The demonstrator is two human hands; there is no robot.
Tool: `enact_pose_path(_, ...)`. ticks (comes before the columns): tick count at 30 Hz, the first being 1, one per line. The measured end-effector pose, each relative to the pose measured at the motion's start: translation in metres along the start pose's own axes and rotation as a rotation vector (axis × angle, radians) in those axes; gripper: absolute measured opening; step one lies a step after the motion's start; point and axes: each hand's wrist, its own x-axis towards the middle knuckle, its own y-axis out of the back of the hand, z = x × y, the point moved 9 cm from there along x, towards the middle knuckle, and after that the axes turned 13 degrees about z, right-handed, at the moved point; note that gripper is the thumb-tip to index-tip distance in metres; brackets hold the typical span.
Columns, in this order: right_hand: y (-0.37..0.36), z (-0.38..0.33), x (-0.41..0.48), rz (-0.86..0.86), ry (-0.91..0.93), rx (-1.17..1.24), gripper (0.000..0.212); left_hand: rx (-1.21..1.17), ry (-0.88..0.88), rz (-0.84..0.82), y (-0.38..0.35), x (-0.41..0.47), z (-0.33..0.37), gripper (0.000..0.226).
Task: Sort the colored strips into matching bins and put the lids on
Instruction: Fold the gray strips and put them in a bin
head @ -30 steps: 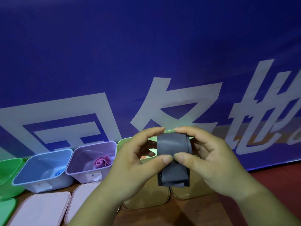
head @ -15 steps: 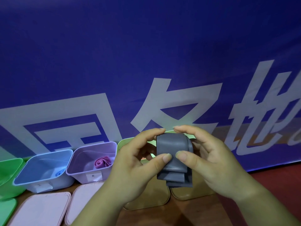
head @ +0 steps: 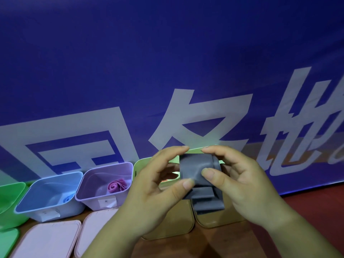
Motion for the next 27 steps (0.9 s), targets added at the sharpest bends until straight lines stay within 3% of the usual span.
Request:
enact_pose_path(4,0.002,0.003,0.001,0.018,-0.054,0.038,0.029,0.091,-0.116,0.012,0.0,-0.003,0.008,0.041)
enact_pose_path(10,-0.003,0.005,-0.001,-0.029,-0.12,0.045,0.029,0.028,-0.114,0.1,0.005,0.001,0.006,0.037)
enact_pose_path(15,0.0,-0.007,0.0,-0.022,0.009,0.012,0.032,-0.084,0.004,0.118,0.003,0.0,-0.003,0.043)
enact_pose_path(19,-0.001,-0.012,0.0,-0.044,0.125,0.032,0.035,-0.109,0.003,0.147,0.003,0.003,0.003,0.034)
enact_pose_path(24,0.005,-0.005,0.004,0.034,0.16,0.026,0.031,-0.128,0.055,0.134,-0.002,0.003,-0.002,0.032)
enact_pose_path(27,0.004,-0.001,0.003,0.015,0.136,0.065,0.045,-0.131,0.065,0.148,-0.004,0.004,-0.003,0.028)
